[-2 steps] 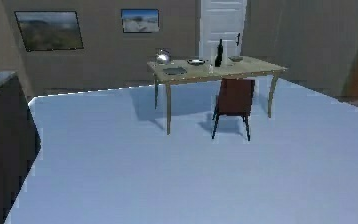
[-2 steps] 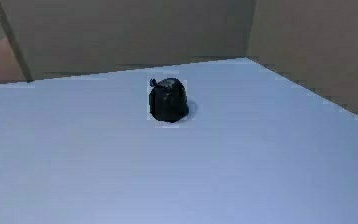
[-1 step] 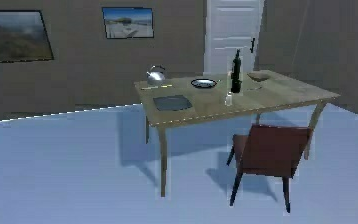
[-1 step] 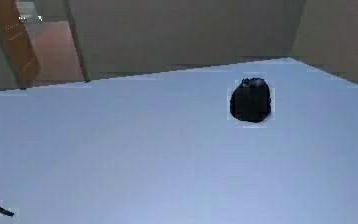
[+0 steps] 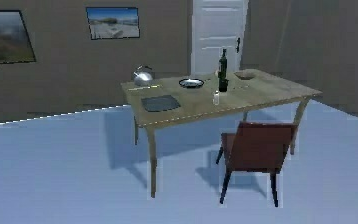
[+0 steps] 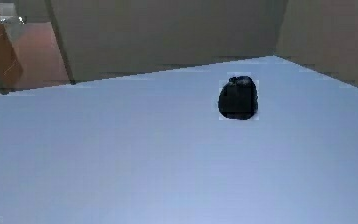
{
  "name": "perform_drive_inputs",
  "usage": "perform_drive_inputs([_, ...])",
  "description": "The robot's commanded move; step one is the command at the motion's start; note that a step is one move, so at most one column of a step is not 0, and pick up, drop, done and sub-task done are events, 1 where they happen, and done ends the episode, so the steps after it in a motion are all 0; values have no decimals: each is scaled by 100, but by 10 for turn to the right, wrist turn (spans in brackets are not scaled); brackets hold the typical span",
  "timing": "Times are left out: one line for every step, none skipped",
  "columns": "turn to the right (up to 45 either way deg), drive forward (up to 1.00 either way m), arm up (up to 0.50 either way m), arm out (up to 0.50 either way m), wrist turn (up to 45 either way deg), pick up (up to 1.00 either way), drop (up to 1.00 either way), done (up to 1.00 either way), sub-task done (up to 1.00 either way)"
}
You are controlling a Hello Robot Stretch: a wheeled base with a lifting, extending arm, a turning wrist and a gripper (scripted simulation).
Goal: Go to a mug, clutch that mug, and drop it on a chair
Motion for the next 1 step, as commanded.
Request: perform_drive_inputs([0, 70, 0, 0, 0, 0, 0, 0, 0])
